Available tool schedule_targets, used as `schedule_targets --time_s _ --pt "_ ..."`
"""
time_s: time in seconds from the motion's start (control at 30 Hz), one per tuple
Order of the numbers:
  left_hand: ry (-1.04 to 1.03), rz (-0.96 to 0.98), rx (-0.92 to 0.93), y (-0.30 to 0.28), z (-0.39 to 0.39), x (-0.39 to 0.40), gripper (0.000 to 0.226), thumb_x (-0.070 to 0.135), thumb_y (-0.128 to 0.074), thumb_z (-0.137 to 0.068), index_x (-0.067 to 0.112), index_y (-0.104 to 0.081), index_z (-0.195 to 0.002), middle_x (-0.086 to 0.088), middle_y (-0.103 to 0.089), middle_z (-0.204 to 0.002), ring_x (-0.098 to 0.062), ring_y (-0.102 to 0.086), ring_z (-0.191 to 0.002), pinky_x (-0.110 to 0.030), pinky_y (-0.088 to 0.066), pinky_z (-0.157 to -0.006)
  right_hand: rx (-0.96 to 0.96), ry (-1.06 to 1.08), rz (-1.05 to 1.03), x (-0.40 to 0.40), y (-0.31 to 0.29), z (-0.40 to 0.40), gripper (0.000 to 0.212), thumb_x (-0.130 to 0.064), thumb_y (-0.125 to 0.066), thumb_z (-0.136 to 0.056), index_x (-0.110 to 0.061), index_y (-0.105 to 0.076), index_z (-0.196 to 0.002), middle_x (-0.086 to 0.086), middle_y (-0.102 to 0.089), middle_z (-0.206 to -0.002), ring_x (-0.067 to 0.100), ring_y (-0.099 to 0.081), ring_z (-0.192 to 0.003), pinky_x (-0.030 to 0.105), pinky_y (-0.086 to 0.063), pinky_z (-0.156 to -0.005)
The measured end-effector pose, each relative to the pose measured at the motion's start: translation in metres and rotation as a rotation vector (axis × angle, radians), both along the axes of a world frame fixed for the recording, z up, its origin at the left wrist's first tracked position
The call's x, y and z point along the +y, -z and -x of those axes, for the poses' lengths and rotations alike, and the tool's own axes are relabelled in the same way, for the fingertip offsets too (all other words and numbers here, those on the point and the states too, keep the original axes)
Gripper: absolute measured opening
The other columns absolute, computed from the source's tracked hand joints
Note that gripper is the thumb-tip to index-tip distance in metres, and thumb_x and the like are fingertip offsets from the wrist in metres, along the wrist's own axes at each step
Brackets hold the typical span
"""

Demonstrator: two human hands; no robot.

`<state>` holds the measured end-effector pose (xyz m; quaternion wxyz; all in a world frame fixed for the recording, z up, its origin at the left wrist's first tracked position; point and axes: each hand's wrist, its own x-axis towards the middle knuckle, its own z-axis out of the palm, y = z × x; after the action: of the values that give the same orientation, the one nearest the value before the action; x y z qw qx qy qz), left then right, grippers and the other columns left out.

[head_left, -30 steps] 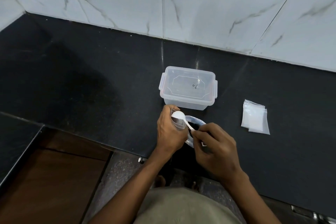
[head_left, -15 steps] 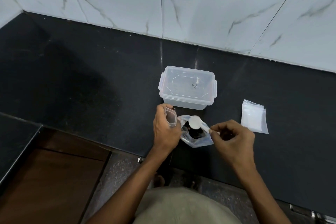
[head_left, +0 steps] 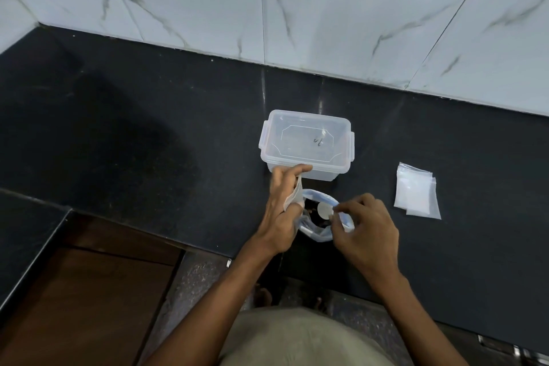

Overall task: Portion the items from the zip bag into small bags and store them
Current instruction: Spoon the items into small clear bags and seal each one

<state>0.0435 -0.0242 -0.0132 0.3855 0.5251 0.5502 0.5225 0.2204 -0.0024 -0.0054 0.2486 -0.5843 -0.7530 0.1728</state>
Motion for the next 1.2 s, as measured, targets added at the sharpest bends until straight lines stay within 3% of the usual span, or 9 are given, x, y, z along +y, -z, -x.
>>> schedule_targets --time_s 0.1,0.17,0.27,0.4,0.5,0.57,0.77,1.0,1.2 --pt "0.150 0.045 -0.167 -0.008 -0.001 0.000 0.050 0.018 -0.047 -0.085 0.005 -0.040 -0.133 0.000 -0.049 -0.121 -0.014 -0.050 -0.115 -0.040 -0.045 -0.101 0.406 -0.100 0.153 0.011 -0.010 0.007 0.029 -0.015 -0.078 -0.084 -0.022 -0.073 -0.111 -0.009 -0.068 -0.105 0.011 -0.064 -0.099 0.031 -0.054 -0.079" --pt "0.174 0.086 -0.220 -0.012 -0.003 0.001 0.040 0.020 -0.050 -0.088 0.000 -0.039 -0.121 0.000 -0.048 -0.109 -0.012 -0.049 -0.103 -0.033 -0.045 -0.091 0.621 -0.165 0.325 0.019 -0.017 0.013 0.034 -0.016 -0.076 -0.088 -0.019 -0.069 -0.121 -0.005 -0.073 -0.111 0.017 -0.069 -0.104 0.036 -0.056 -0.087" --pt "0.176 0.127 -0.228 -0.016 -0.003 0.002 0.022 0.012 -0.052 -0.090 0.007 -0.040 -0.109 0.000 -0.048 -0.102 -0.013 -0.049 -0.097 -0.034 -0.045 -0.086 0.723 -0.210 0.364 0.026 -0.025 0.019 0.020 -0.009 -0.076 -0.089 -0.017 -0.074 -0.107 0.000 -0.077 -0.098 0.021 -0.074 -0.094 0.037 -0.059 -0.085" --pt "0.085 0.103 -0.239 -0.017 -0.002 0.004 0.024 0.020 -0.063 -0.084 0.014 -0.048 -0.102 0.008 -0.054 -0.094 -0.010 -0.054 -0.088 -0.029 -0.048 -0.080 0.819 -0.113 0.343 0.028 -0.027 0.018 0.010 -0.002 -0.075 -0.088 -0.012 -0.076 -0.088 0.006 -0.077 -0.083 0.023 -0.074 -0.078 0.037 -0.061 -0.075" --pt "-0.062 0.083 -0.330 -0.016 0.000 0.004 0.013 0.014 -0.068 -0.082 0.013 -0.059 -0.091 0.006 -0.063 -0.083 -0.012 -0.058 -0.078 -0.025 -0.050 -0.073 0.822 -0.056 0.328 0.029 -0.024 0.013 0.003 -0.001 -0.072 -0.090 -0.002 -0.073 -0.088 0.019 -0.073 -0.083 0.033 -0.069 -0.076 0.052 -0.058 -0.074" --pt "-0.147 0.083 -0.328 -0.014 0.002 0.005 0.003 0.011 -0.068 -0.083 0.013 -0.066 -0.084 0.008 -0.068 -0.075 -0.008 -0.062 -0.073 -0.023 -0.051 -0.070 0.834 -0.051 0.325 0.027 -0.024 0.011 0.004 0.001 -0.070 -0.090 0.000 -0.072 -0.087 0.023 -0.070 -0.084 0.030 -0.065 -0.076 0.053 -0.057 -0.075" --pt "-0.196 0.112 -0.259 -0.012 0.005 0.006 0.023 -0.011 -0.065 -0.088 0.009 -0.069 -0.077 0.011 -0.069 -0.068 -0.001 -0.061 -0.066 -0.016 -0.049 -0.066 0.636 -0.180 0.230 0.023 -0.027 0.014 0.013 -0.002 -0.077 -0.085 -0.014 -0.072 -0.084 -0.001 -0.071 -0.080 0.017 -0.065 -0.073 0.036 -0.053 -0.069" --pt "-0.289 0.150 -0.346 -0.014 0.003 0.006 0.016 -0.003 -0.074 -0.085 0.011 -0.075 -0.078 0.000 -0.075 -0.074 -0.009 -0.068 -0.072 -0.023 -0.055 -0.070 0.539 -0.202 0.155 0.023 -0.026 0.019 0.021 0.005 -0.070 -0.088 -0.014 -0.065 -0.081 -0.007 -0.063 -0.076 0.004 -0.056 -0.068 0.012 -0.043 -0.066" --pt "-0.281 0.163 -0.276 -0.018 0.007 0.004 0.024 -0.007 -0.073 -0.084 0.014 -0.071 -0.071 0.008 -0.069 -0.065 -0.001 -0.062 -0.063 -0.017 -0.051 -0.062 0.348 -0.252 0.106 0.022 -0.025 0.016 0.016 -0.012 -0.070 -0.091 -0.024 -0.060 -0.087 -0.014 -0.059 -0.086 0.010 -0.057 -0.080 0.023 -0.043 -0.071"
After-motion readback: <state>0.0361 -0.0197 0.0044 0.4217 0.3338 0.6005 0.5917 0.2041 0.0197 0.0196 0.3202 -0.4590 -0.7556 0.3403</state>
